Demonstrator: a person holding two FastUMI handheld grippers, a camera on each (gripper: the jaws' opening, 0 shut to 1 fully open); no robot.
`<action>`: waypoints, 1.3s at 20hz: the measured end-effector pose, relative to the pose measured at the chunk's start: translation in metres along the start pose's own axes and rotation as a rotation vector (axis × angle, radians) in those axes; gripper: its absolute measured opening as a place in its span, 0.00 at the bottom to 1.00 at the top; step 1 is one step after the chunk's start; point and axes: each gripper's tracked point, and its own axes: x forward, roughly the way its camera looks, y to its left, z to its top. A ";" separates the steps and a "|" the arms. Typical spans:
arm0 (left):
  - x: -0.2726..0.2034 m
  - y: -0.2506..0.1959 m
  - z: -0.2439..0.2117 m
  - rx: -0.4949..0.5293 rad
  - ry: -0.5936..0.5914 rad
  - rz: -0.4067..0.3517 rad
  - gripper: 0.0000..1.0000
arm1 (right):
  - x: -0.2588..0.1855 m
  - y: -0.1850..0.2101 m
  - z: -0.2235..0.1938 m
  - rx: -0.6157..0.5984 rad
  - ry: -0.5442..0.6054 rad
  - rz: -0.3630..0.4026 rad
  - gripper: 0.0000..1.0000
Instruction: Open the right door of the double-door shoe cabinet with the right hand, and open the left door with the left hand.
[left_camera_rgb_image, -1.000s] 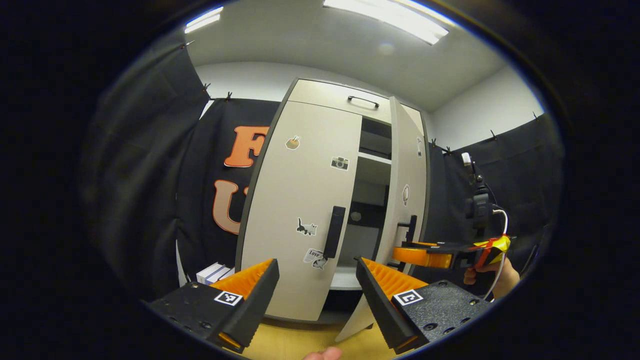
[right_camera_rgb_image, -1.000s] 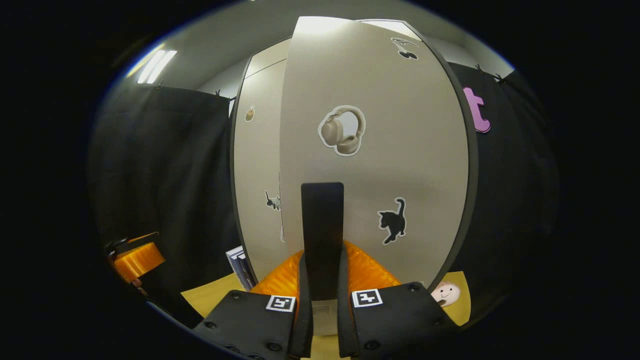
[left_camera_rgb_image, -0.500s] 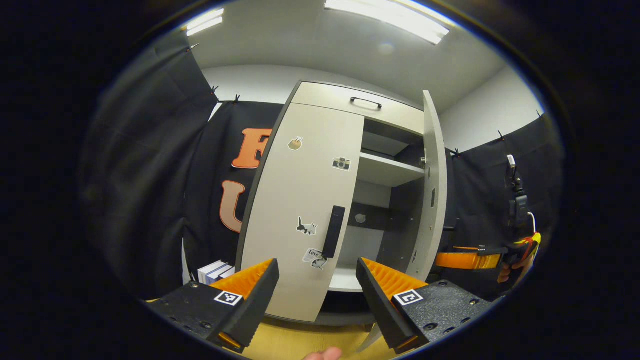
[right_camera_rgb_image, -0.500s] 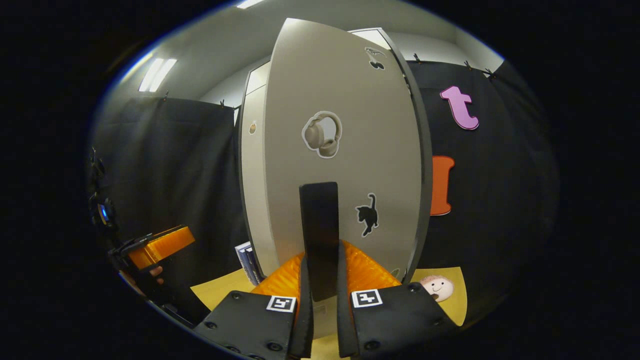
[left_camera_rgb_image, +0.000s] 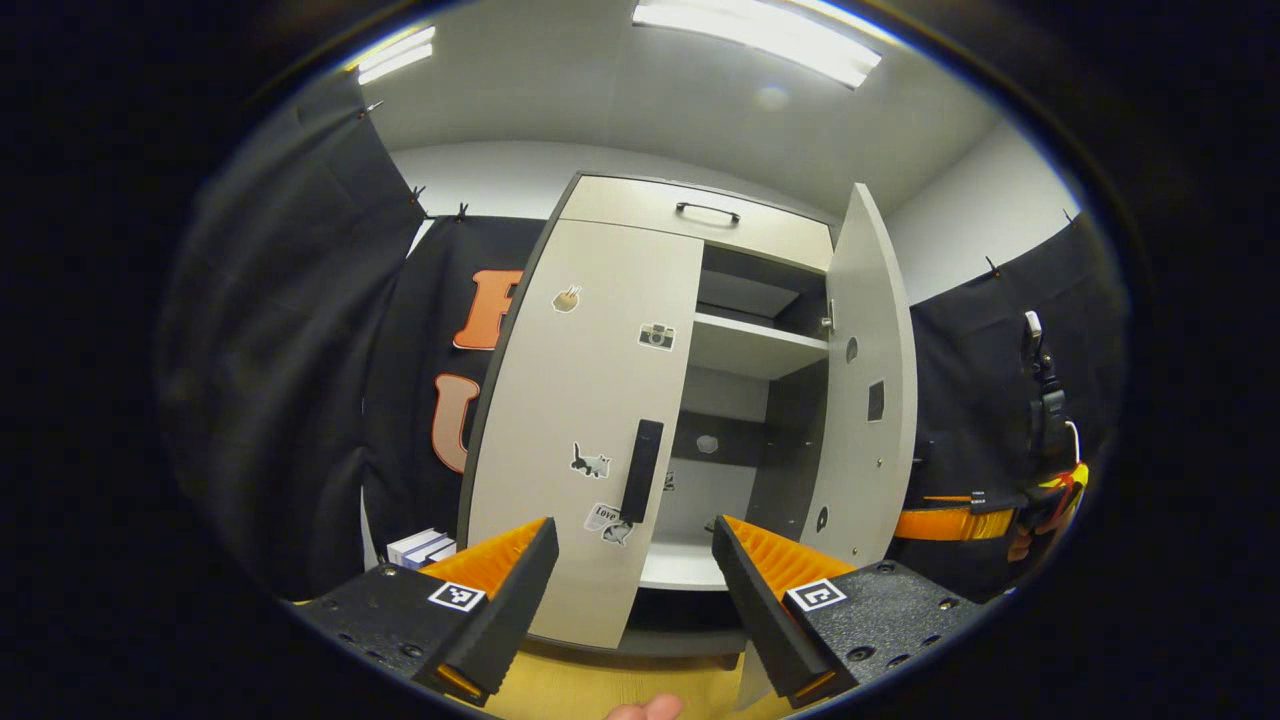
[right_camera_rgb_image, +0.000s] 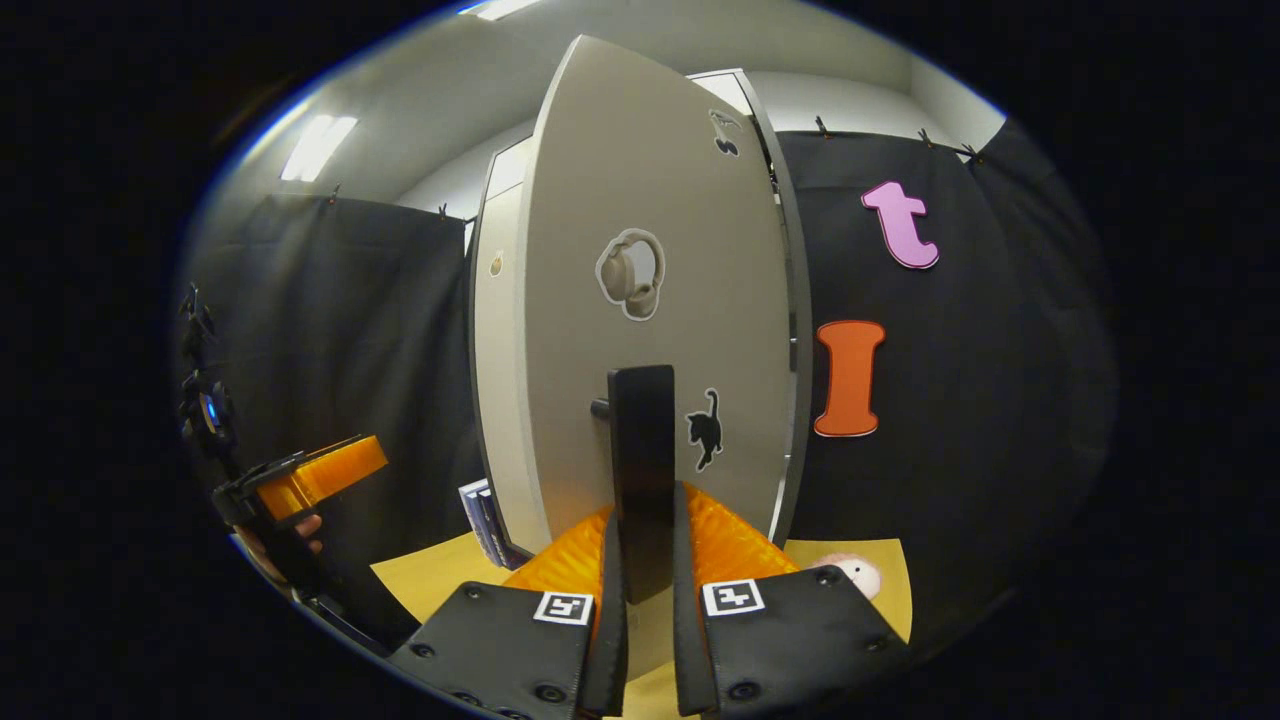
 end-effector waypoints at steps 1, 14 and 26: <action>0.000 -0.006 -0.002 -0.004 0.005 -0.009 0.97 | -0.001 -0.002 0.000 -0.001 -0.001 -0.008 0.27; -0.004 -0.035 -0.008 0.010 0.011 -0.043 0.97 | -0.003 -0.034 0.002 -0.062 -0.022 -0.133 0.25; 0.005 -0.013 -0.007 0.014 0.023 -0.011 0.94 | -0.018 -0.049 0.001 -0.032 -0.015 -0.217 0.24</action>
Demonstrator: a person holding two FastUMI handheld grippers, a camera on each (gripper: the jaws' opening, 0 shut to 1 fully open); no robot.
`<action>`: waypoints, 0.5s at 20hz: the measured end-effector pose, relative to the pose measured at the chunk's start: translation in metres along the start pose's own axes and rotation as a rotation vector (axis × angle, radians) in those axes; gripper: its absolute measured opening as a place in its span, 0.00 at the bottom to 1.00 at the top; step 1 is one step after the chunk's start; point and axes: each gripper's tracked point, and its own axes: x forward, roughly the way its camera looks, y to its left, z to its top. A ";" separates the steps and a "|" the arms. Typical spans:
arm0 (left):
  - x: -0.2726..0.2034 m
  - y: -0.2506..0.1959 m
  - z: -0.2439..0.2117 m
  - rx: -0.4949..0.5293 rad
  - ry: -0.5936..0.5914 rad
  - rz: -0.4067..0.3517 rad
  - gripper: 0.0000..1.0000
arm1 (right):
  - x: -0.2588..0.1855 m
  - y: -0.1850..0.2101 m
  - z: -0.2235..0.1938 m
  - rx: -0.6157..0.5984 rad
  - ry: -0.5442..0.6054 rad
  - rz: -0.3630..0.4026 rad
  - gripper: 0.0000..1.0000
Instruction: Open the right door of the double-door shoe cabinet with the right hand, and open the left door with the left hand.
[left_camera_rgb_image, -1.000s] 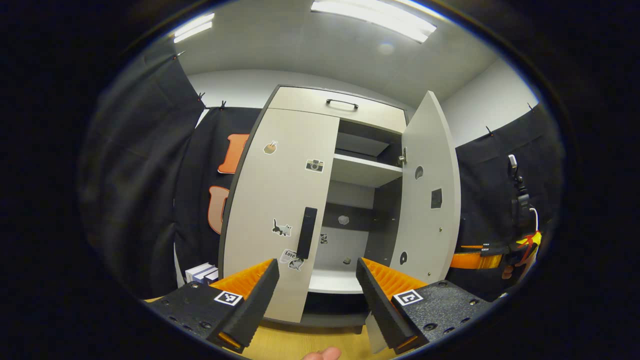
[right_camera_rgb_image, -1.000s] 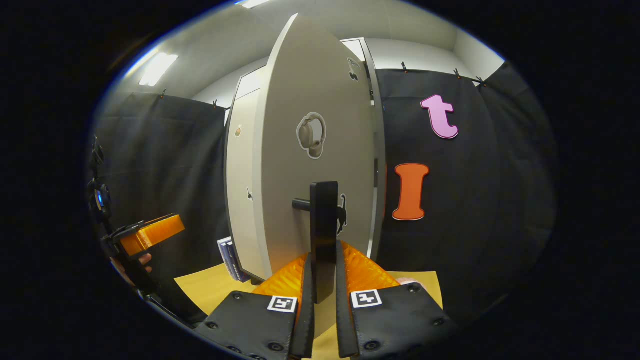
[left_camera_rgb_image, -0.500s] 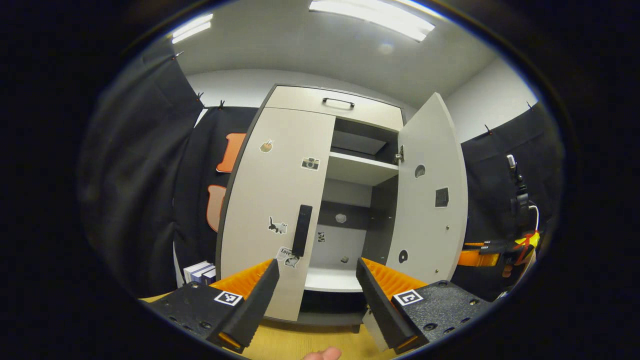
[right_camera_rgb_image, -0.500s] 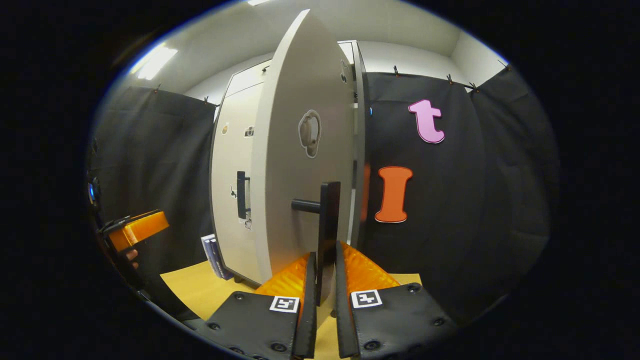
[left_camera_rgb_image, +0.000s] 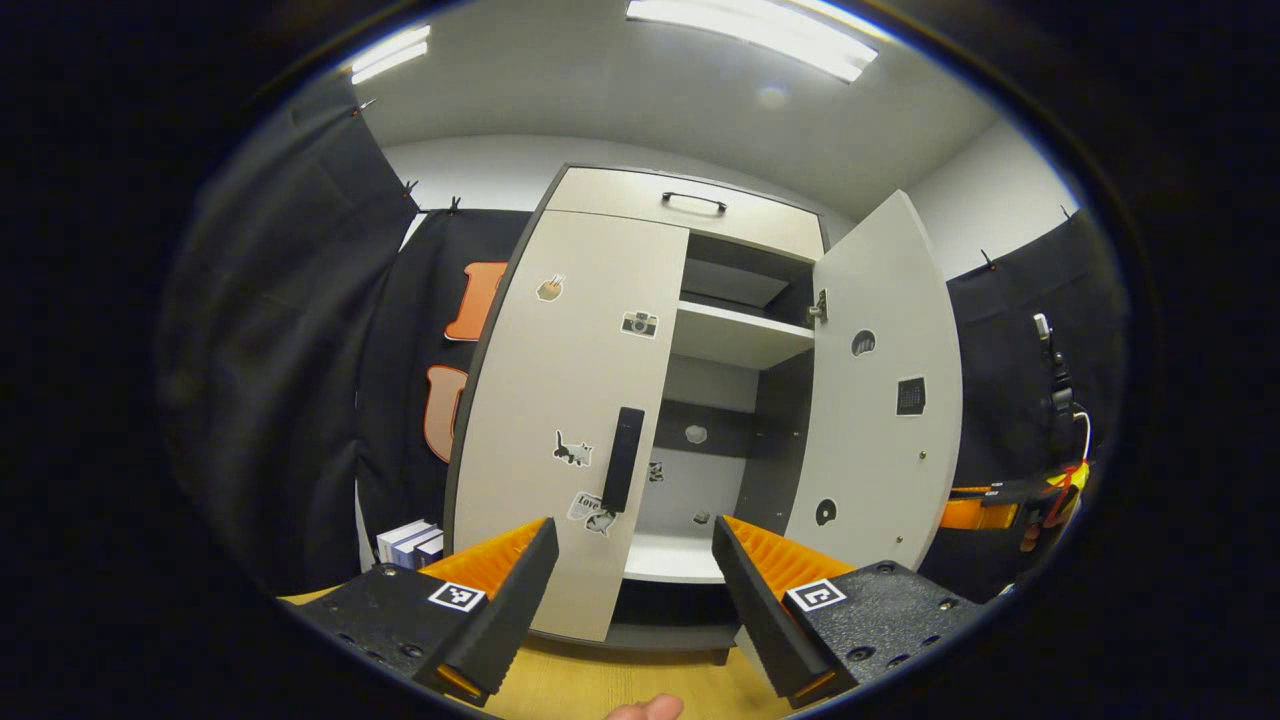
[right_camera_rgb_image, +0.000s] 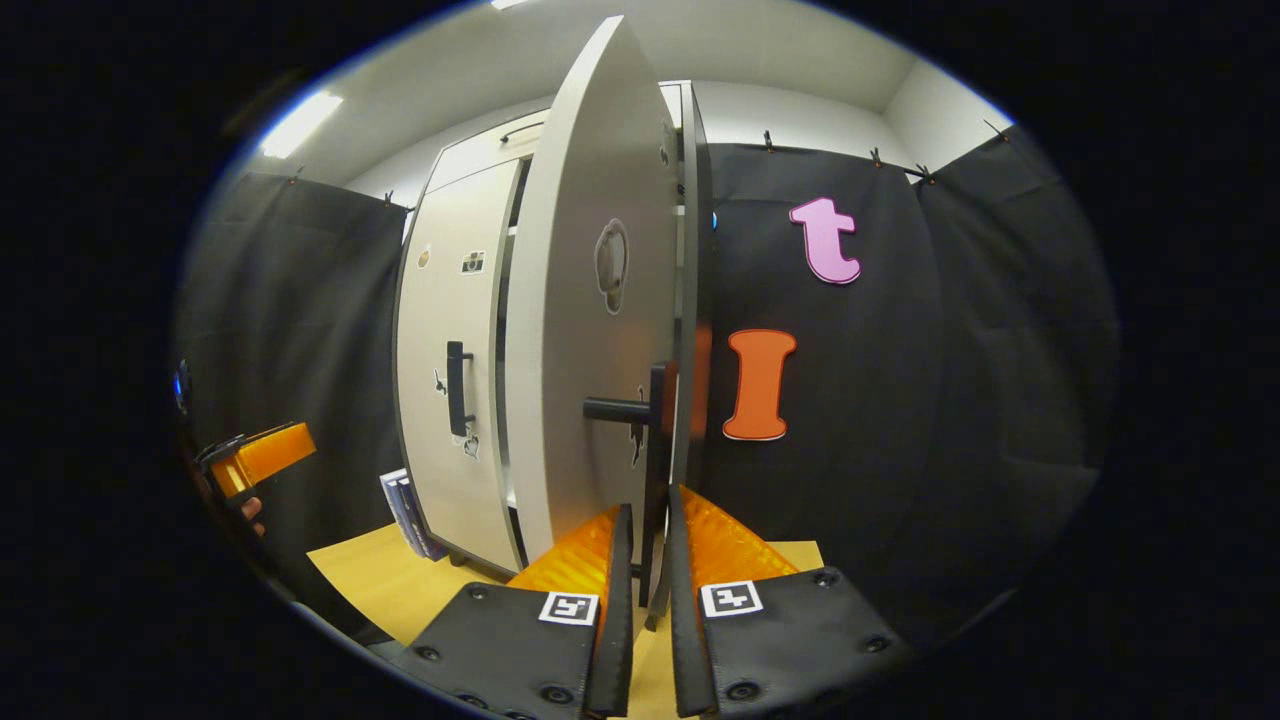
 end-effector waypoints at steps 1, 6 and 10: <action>0.006 0.002 0.000 0.011 0.003 -0.006 0.94 | -0.003 0.001 0.000 0.002 -0.004 -0.002 0.24; 0.057 0.010 -0.001 0.035 0.031 -0.026 0.94 | -0.024 -0.010 0.007 0.009 -0.051 -0.072 0.24; 0.110 0.018 -0.007 0.017 0.072 -0.052 0.92 | -0.044 -0.018 0.012 0.041 -0.091 -0.148 0.57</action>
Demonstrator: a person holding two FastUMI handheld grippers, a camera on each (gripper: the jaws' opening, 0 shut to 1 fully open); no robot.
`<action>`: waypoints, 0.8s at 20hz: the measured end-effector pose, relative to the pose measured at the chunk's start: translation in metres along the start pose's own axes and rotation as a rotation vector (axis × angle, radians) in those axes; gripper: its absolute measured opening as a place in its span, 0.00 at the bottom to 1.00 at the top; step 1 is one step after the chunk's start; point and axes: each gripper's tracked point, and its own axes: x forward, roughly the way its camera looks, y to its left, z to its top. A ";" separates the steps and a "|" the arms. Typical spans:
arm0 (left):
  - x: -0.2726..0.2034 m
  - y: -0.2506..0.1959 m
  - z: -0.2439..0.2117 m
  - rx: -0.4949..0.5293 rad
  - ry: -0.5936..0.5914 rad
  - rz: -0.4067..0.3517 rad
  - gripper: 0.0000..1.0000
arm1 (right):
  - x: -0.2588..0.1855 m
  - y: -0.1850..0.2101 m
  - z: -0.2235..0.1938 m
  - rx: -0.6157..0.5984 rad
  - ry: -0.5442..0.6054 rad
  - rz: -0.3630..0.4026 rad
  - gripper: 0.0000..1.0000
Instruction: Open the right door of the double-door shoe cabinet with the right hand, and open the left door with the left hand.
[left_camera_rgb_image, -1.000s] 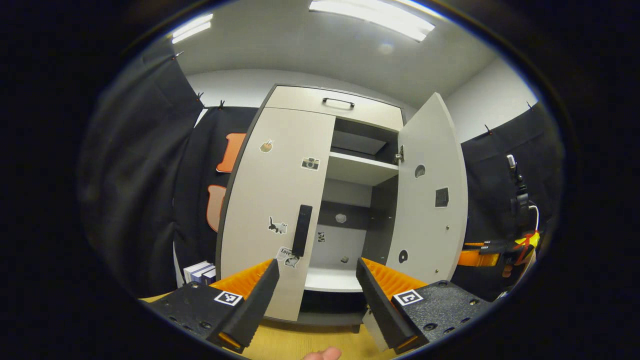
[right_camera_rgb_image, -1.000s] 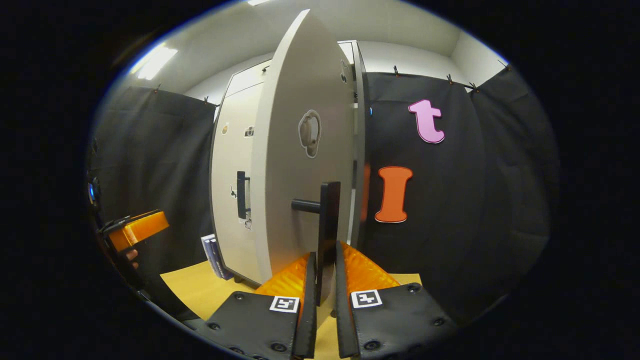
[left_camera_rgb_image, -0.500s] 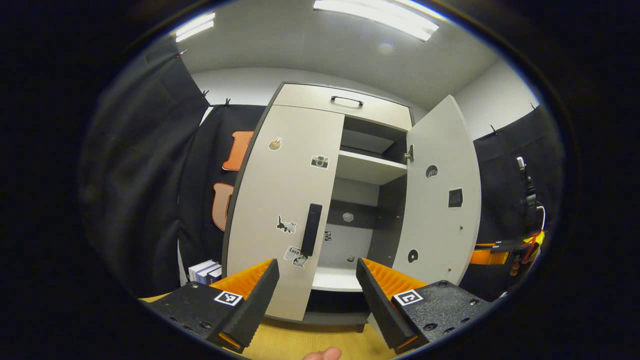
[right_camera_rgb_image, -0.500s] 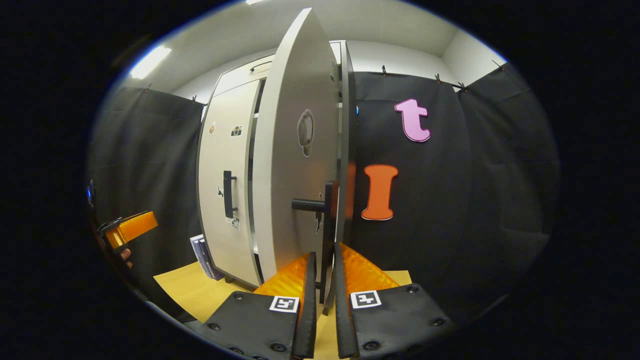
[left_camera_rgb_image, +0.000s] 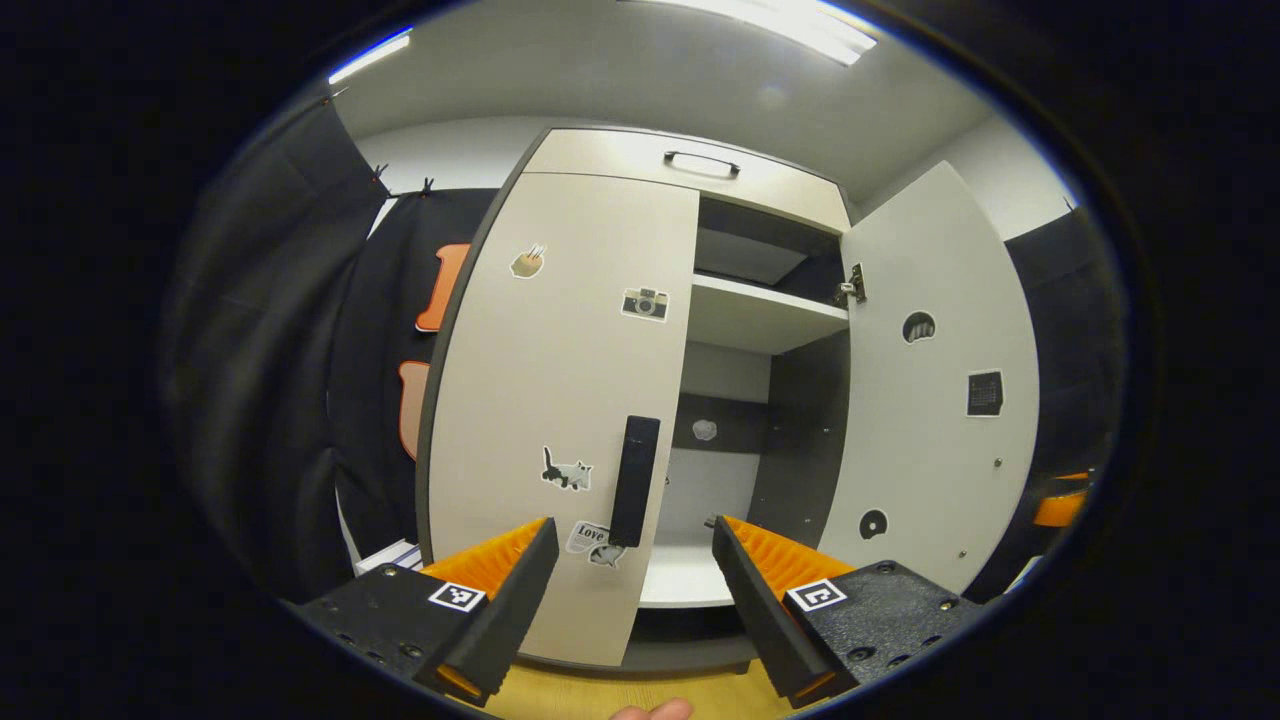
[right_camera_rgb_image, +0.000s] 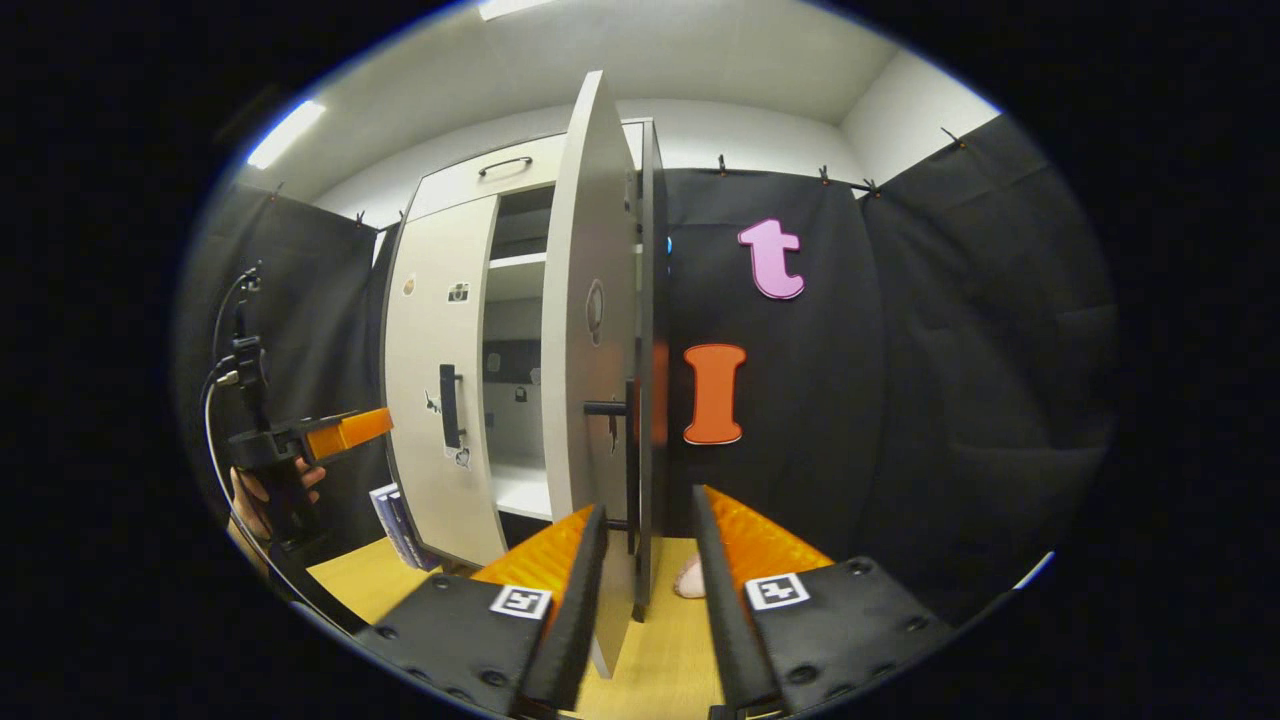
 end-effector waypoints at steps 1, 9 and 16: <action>0.014 0.002 -0.002 0.001 0.012 -0.007 0.92 | -0.003 -0.002 0.002 0.001 -0.014 -0.016 0.72; 0.101 0.008 -0.013 0.190 0.022 -0.005 0.97 | -0.030 -0.022 0.000 -0.078 -0.029 -0.159 0.98; 0.138 0.009 -0.032 0.139 0.048 0.000 0.68 | -0.049 -0.028 -0.012 0.000 -0.012 -0.195 0.97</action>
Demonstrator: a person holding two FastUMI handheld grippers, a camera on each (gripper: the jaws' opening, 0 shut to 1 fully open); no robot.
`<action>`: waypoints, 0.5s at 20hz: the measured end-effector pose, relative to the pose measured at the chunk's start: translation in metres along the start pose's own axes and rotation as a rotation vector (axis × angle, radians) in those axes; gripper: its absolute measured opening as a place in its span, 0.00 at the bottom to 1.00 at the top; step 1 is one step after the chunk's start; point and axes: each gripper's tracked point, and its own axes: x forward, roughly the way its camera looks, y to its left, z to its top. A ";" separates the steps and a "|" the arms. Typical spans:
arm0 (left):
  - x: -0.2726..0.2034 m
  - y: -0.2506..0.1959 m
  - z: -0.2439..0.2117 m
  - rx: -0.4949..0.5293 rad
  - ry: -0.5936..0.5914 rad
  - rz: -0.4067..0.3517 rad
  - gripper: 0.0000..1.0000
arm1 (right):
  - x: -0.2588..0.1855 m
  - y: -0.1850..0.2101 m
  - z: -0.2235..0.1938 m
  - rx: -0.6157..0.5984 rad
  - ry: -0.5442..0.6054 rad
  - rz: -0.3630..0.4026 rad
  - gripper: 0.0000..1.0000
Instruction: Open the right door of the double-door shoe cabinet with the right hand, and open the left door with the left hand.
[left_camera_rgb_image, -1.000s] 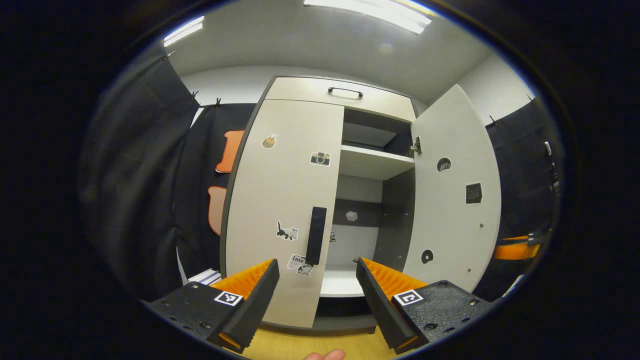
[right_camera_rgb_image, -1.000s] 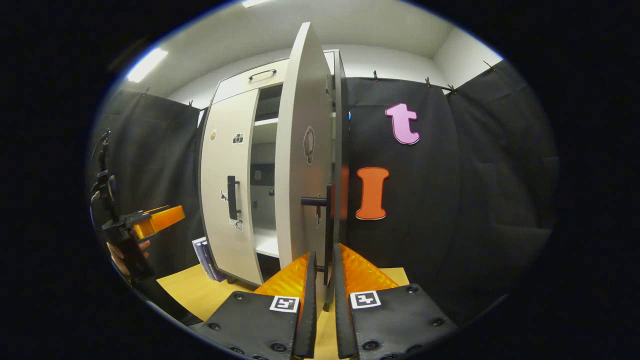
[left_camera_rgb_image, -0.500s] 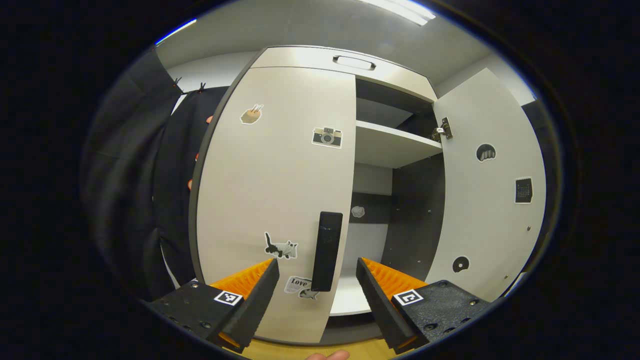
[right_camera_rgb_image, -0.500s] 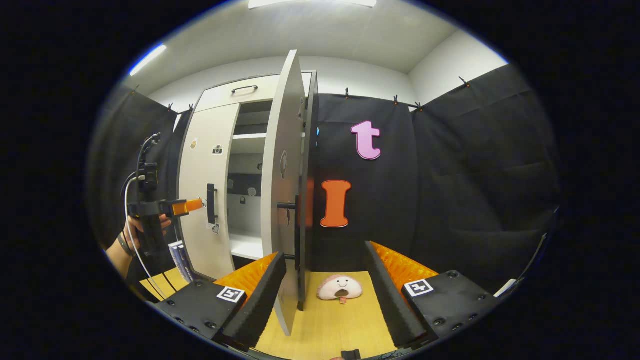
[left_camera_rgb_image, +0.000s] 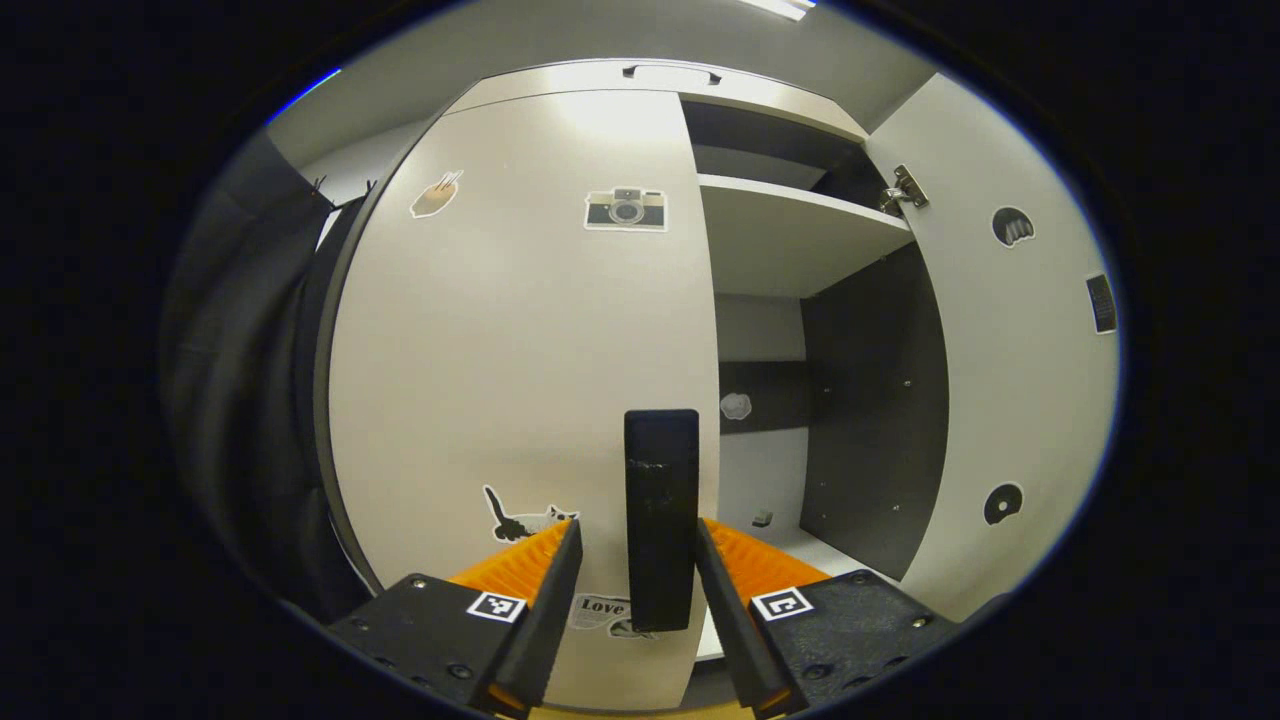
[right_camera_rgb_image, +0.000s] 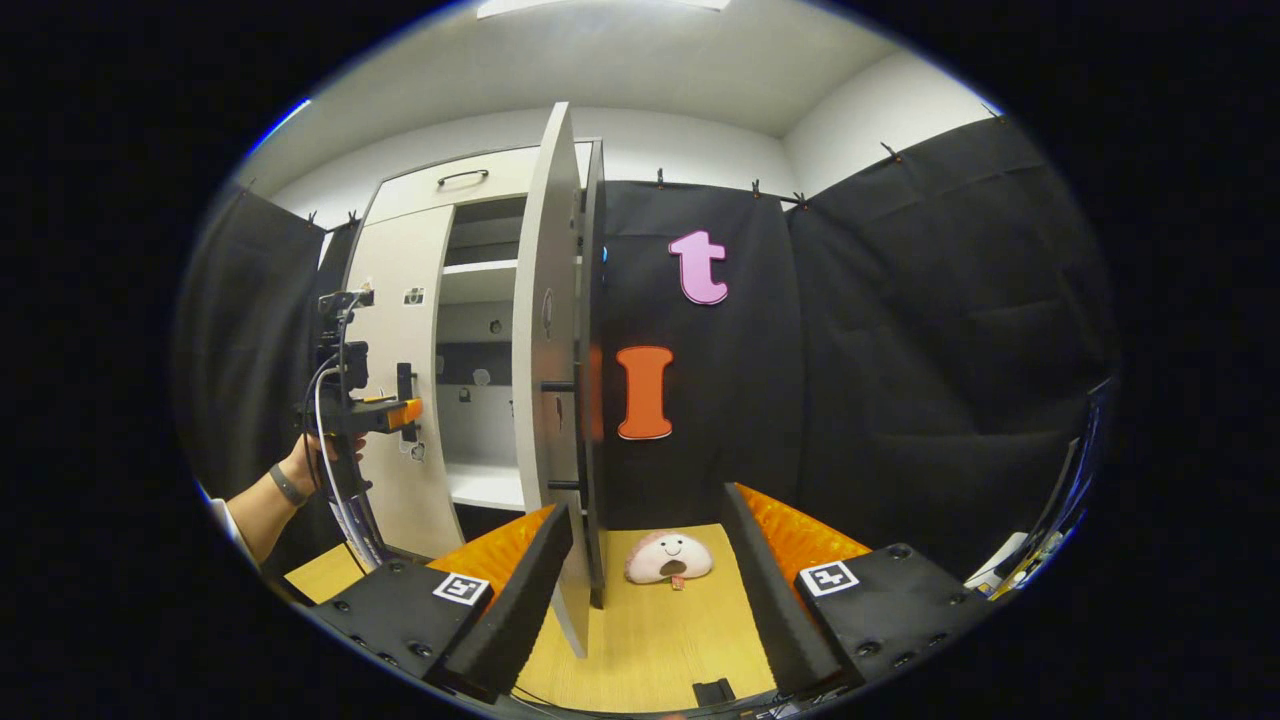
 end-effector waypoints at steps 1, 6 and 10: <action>-0.001 -0.001 -0.002 -0.022 0.014 0.002 0.64 | -0.002 -0.003 -0.002 -0.009 0.002 -0.005 0.94; 0.006 -0.011 0.000 -0.040 0.014 -0.037 0.28 | -0.014 -0.008 -0.003 -0.023 0.001 -0.022 0.97; -0.002 -0.010 -0.001 -0.046 0.029 -0.031 0.22 | -0.017 -0.003 -0.002 -0.025 0.000 -0.013 0.97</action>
